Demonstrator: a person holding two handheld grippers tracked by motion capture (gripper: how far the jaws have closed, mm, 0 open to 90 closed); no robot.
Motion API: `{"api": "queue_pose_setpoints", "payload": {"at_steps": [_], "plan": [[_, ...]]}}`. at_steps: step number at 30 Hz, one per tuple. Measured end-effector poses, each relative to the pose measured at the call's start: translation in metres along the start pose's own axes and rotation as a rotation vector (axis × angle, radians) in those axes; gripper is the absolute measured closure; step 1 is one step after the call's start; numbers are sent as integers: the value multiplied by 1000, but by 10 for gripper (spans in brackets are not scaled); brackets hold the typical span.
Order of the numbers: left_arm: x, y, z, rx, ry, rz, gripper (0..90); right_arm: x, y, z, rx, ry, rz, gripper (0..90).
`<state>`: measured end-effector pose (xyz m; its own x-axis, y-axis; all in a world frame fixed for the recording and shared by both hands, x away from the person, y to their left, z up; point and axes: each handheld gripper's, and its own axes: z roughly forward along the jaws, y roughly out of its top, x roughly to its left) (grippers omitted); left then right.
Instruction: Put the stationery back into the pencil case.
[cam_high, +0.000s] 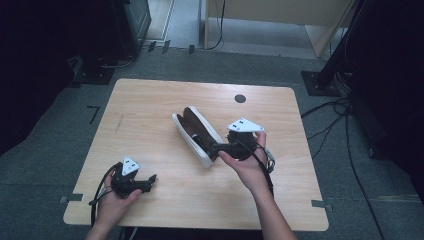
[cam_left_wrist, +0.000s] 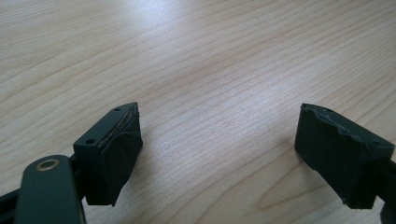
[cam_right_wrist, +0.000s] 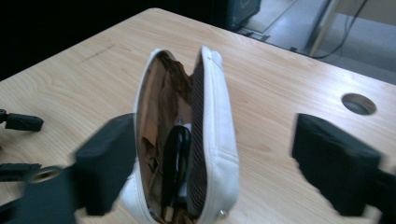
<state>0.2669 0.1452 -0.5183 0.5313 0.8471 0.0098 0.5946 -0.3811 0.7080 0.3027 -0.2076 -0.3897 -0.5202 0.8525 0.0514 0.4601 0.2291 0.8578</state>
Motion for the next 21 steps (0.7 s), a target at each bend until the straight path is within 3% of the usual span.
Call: {"api": "queue_pose_setpoints", "payload": {"at_steps": [6,21], "plan": [[0,0,0,0,0,0,150,-10,-7,-14,11,-22,23,0],[0,0,0,-1,0,-2,150,-38,-36,-34,31,-93,41,0]]}}
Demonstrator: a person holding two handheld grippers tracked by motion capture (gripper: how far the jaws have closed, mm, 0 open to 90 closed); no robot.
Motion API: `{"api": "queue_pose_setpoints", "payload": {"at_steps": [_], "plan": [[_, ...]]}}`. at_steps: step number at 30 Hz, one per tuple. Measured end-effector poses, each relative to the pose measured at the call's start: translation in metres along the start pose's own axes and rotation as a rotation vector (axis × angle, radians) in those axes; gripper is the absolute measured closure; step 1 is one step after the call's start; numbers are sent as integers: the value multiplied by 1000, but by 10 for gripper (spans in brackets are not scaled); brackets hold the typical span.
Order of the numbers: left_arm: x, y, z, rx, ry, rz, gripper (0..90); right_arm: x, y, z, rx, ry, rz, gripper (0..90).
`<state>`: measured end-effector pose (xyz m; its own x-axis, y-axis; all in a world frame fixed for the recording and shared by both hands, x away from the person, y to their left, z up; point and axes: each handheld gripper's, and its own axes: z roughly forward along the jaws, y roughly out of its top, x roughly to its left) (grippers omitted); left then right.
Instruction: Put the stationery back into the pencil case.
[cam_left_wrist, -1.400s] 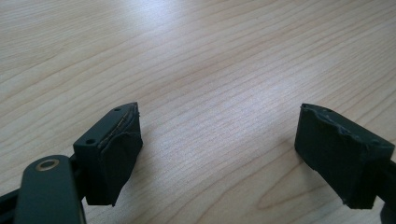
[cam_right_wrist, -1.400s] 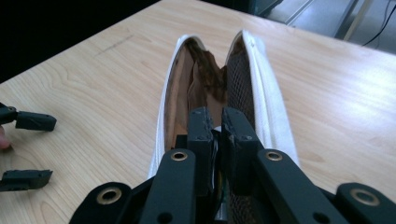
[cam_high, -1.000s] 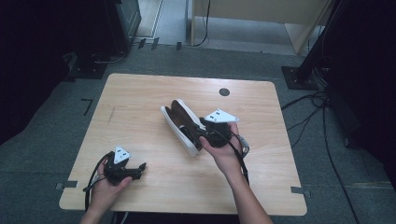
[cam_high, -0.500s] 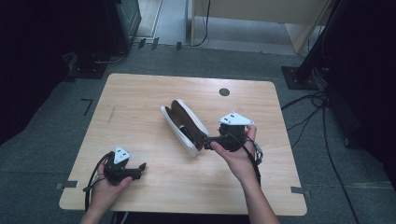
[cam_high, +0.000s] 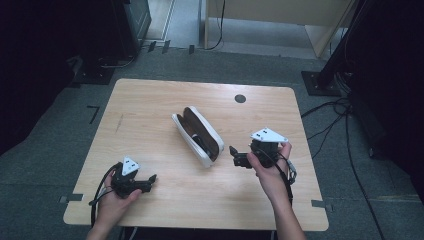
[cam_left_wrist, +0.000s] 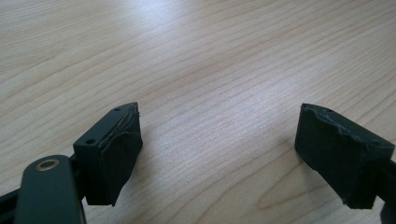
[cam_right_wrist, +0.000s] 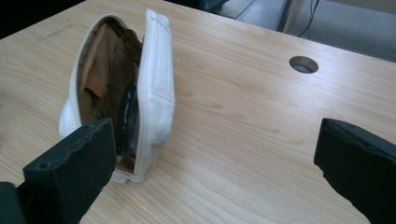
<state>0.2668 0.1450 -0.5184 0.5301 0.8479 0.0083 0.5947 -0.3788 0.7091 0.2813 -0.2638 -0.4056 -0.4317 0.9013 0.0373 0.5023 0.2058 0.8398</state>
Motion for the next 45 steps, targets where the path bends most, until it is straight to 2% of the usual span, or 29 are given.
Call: {"api": "queue_pose_setpoints", "payload": {"at_steps": [13,19,33,43,45], "plan": [[0,0,1,-2,1,-4,150,-24,-25,-8,34,-37,32,0],[0,0,0,-1,1,-4,150,-30,-36,-11,50,-48,38,0],[-1,0,1,-2,2,-4,149,-56,-88,-16,99,-93,96,0],[-1,1,1,-1,4,-6,150,-73,-116,-23,126,-132,133,0],[-1,1,1,-1,4,-6,149,-81,-125,-27,136,-149,148,0]]}}
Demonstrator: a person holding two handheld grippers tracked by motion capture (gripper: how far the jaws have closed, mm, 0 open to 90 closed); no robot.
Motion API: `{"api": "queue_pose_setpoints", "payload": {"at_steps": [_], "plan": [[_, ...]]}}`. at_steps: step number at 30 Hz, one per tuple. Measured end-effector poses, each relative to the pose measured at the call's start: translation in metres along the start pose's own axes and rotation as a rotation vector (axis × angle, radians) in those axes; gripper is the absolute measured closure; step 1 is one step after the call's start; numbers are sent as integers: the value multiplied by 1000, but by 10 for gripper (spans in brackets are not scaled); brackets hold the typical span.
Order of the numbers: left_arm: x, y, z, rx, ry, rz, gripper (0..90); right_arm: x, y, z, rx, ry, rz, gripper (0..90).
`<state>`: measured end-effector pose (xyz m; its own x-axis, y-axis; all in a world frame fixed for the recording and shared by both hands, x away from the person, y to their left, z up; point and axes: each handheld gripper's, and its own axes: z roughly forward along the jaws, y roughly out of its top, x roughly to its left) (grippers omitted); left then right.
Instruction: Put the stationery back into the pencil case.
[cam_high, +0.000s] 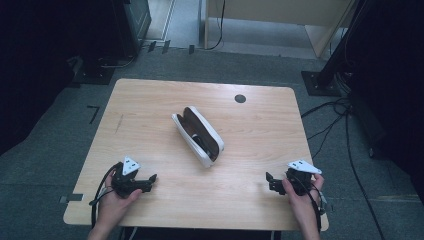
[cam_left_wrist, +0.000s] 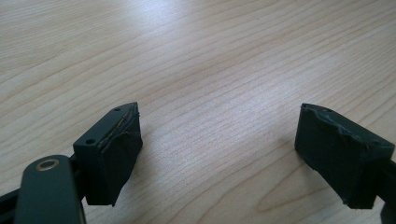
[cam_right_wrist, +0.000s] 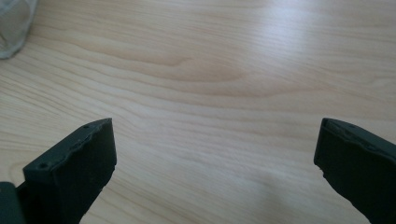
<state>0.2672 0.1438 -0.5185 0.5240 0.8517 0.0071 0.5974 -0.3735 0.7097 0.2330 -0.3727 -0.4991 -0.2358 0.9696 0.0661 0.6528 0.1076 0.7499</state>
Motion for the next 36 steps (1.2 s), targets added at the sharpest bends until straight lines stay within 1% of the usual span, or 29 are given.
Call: {"api": "queue_pose_setpoints", "payload": {"at_steps": [1,2,4,5,15,18,21,23,26,32,36], "plan": [[0,0,0,-1,0,-1,149,0,0,0,0,0,0,0],[0,0,0,-1,0,-1,149,-7,-6,-2,5,-10,19,0],[0,0,0,-1,0,-1,150,-9,-8,-2,7,-14,25,0],[0,0,0,-1,0,0,149,-15,-14,-3,17,-24,34,0],[0,0,0,-1,0,-1,150,-35,-34,-8,52,-72,58,0],[0,0,0,-1,0,-1,149,-39,-38,-8,58,-81,66,0],[0,0,0,0,0,0,149,-41,-41,-10,59,-90,62,0],[0,0,0,-1,0,-1,149,-42,-42,-11,63,-111,54,0],[0,0,0,-1,0,-1,149,-44,-45,-14,58,-115,55,0],[0,0,0,0,0,0,150,-51,-49,-19,58,-137,77,0],[0,0,0,0,0,0,149,-52,-51,-21,57,-122,61,0]]}}
